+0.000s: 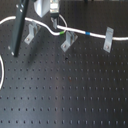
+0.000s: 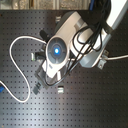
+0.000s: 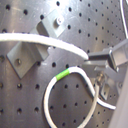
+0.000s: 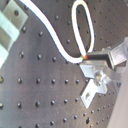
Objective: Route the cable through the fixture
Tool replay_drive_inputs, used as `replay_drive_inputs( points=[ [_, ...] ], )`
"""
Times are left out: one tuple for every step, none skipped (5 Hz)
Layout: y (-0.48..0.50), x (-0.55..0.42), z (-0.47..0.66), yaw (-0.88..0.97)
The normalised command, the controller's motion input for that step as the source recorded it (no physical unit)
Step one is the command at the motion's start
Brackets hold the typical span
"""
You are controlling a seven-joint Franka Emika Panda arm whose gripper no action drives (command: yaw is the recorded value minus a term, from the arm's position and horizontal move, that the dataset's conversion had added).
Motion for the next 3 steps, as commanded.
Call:
replay_drive_inputs(
  points=[
    [-0.232, -0.001, -0.10, 0.58],
    [-0.278, 0.184, -0.06, 0.35],
    [-0.308, 0.200, -0.05, 0.26]
  ],
)
